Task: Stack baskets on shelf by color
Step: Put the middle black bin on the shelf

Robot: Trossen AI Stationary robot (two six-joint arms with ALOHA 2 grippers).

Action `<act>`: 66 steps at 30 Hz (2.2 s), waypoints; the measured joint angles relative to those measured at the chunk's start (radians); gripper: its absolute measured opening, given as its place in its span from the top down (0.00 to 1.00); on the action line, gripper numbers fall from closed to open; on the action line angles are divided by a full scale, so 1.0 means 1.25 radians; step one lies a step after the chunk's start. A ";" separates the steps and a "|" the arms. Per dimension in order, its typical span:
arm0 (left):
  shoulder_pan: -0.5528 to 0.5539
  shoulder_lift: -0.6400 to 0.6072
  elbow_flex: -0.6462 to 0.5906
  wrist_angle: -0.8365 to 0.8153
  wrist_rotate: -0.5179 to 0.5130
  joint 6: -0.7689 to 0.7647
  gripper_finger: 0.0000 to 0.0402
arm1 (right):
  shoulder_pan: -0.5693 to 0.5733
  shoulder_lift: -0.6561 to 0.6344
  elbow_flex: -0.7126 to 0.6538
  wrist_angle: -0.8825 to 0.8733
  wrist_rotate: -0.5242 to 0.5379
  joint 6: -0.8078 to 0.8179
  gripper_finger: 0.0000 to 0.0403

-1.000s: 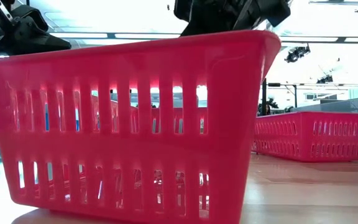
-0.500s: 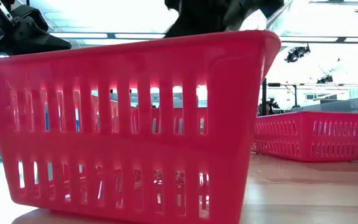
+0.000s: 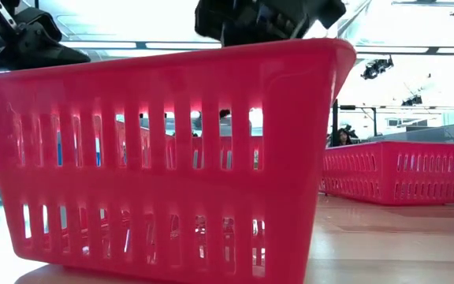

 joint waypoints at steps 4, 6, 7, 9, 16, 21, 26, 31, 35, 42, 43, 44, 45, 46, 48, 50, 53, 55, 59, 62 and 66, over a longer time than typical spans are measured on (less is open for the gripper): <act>0.000 0.001 0.000 -0.001 0.000 0.000 1.00 | -0.001 0.018 0.000 -0.012 0.017 0.001 0.51; 0.000 0.001 0.000 -0.001 0.000 0.000 1.00 | -0.003 0.026 0.000 -0.022 0.021 0.002 0.53; 0.000 0.001 0.000 -0.001 -0.001 0.000 1.00 | -0.003 0.028 0.000 -0.027 0.022 0.010 0.54; 0.000 0.001 0.000 -0.001 -0.001 0.000 1.00 | -0.008 0.031 0.000 -0.032 0.022 0.020 0.60; 0.000 0.001 0.000 -0.001 -0.002 0.000 1.00 | -0.020 0.036 0.001 -0.054 -0.034 0.059 0.94; 0.000 0.001 0.000 -0.001 -0.002 0.000 1.00 | -0.020 0.034 0.001 -0.058 -0.036 0.060 0.96; 0.000 0.001 0.000 -0.001 -0.002 0.000 1.00 | -0.020 0.016 0.000 -0.070 -0.038 0.053 0.99; 0.000 0.001 0.000 -0.001 -0.002 0.000 1.00 | -0.021 -0.018 0.000 -0.077 -0.042 0.011 0.99; 0.000 0.001 0.000 -0.001 -0.002 0.000 1.00 | -0.020 -0.056 -0.001 -0.087 -0.051 -0.003 1.00; 0.000 0.001 0.000 -0.002 0.004 0.000 1.00 | -0.020 -0.124 -0.001 -0.090 -0.037 -0.012 1.00; 0.000 0.002 0.000 -0.002 0.004 0.000 1.00 | -0.020 -0.132 -0.001 -0.090 -0.034 -0.014 1.00; 0.000 0.001 0.000 -0.002 0.004 0.000 1.00 | -0.020 -0.140 -0.001 -0.090 -0.026 -0.021 1.00; 0.000 0.001 0.000 -0.002 0.004 0.000 1.00 | -0.020 -0.147 -0.001 -0.091 -0.018 -0.028 1.00; 0.000 0.001 0.000 -0.002 0.004 0.000 1.00 | -0.020 -0.155 -0.001 -0.091 -0.009 -0.037 1.00; 0.000 0.001 0.000 -0.002 0.004 0.000 1.00 | -0.020 -0.171 -0.001 -0.093 0.018 -0.061 1.00; 0.000 0.001 0.000 -0.002 0.004 0.000 1.00 | -0.020 -0.187 -0.001 -0.097 0.054 -0.097 1.00; 0.000 0.001 0.000 -0.002 0.004 0.000 1.00 | -0.023 -0.208 -0.001 -0.115 0.119 -0.142 1.00; 0.000 0.001 0.000 -0.002 0.004 0.000 1.00 | -0.030 -0.224 -0.001 -0.137 0.151 -0.155 1.00; 0.000 0.001 0.000 -0.002 0.004 0.000 1.00 | -0.049 -0.257 -0.001 -0.186 0.216 -0.171 1.00; 0.000 0.001 0.000 -0.002 0.004 0.000 1.00 | -0.065 -0.280 -0.001 -0.218 0.264 -0.214 1.00; 0.000 0.001 0.000 -0.002 0.005 0.000 1.00 | -0.099 -0.300 -0.001 -0.268 0.296 -0.299 1.00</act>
